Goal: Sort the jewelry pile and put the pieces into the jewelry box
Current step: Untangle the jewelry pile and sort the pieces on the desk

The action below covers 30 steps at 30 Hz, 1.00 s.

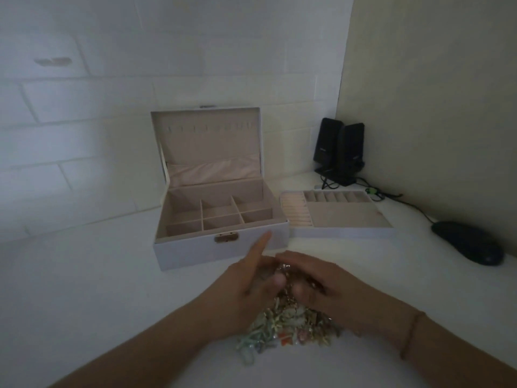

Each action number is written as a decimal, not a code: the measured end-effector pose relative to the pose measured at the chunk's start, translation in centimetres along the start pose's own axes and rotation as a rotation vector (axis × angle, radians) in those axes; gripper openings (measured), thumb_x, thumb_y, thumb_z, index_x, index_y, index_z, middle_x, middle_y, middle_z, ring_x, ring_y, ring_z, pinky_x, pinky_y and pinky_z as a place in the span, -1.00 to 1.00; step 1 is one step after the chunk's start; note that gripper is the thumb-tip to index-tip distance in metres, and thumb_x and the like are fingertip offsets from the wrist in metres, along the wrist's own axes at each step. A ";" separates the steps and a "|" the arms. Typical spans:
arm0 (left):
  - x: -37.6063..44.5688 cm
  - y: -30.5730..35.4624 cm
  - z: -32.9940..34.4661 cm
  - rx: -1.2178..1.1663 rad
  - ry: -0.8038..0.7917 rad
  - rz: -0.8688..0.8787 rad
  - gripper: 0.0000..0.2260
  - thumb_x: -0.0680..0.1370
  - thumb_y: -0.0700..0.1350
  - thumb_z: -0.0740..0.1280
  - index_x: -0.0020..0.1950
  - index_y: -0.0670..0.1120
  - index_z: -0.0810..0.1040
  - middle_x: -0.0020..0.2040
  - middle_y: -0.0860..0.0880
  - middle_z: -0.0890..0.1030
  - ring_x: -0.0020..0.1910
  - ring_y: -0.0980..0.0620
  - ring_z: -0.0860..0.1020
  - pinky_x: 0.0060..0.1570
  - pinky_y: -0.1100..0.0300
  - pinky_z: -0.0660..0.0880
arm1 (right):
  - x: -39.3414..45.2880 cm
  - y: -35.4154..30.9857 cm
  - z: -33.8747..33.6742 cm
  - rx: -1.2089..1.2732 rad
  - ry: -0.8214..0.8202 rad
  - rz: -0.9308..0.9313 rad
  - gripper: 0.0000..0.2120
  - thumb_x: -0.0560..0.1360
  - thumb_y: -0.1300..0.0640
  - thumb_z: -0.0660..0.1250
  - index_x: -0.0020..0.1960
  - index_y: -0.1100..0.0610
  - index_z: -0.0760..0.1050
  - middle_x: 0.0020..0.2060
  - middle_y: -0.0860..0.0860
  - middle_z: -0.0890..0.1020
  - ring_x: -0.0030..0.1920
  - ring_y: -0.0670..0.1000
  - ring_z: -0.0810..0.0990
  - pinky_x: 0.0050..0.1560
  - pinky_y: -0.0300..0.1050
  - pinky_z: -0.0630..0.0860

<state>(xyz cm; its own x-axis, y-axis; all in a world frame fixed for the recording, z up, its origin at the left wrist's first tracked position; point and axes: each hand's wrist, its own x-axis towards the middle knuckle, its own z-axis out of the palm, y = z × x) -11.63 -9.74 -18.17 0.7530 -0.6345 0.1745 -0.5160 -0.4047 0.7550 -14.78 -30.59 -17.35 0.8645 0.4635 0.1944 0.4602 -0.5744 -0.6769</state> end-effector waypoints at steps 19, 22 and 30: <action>-0.3 -2.1 -1.8 -0.079 0.187 0.135 -0.52 0.59 0.17 0.06 0.20 -0.09 0.60 0.12 0.08 0.65 0.16 0.19 0.57 0.20 0.25 0.46 | -1.2 -2.7 0.9 -0.306 -0.252 -0.295 -0.50 0.41 -0.25 0.39 0.32 -0.20 0.44 0.44 -0.25 0.28 0.49 -0.23 0.10 0.49 -0.19 0.12; -0.3 -2.2 -1.9 -0.049 0.182 0.141 -0.52 0.59 0.17 0.05 0.19 -0.08 0.61 0.11 0.09 0.64 0.13 0.24 0.55 0.18 0.32 0.43 | -2.0 -3.0 0.1 -0.319 -0.299 -0.280 -0.50 0.39 -0.29 0.38 0.30 -0.24 0.44 0.42 -0.29 0.30 0.48 -0.24 0.13 0.47 -0.22 0.13; 0.1 -2.5 -2.3 -0.030 0.185 0.200 -0.38 0.58 0.35 0.00 0.17 -0.08 0.62 0.04 0.13 0.64 0.07 0.23 0.57 0.10 0.35 0.44 | -2.7 -4.1 -1.2 -0.335 -0.359 -0.295 -0.59 0.38 -0.29 0.38 0.20 -0.22 0.52 0.41 -0.30 0.30 0.51 -0.16 0.09 0.46 0.04 0.15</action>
<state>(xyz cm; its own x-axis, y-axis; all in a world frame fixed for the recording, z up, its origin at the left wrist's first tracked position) -9.37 -7.31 -18.59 0.7005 -0.5678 0.4324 -0.6517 -0.2621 0.7118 -18.74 -30.33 -14.28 0.5941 0.8029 0.0481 0.7609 -0.5416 -0.3574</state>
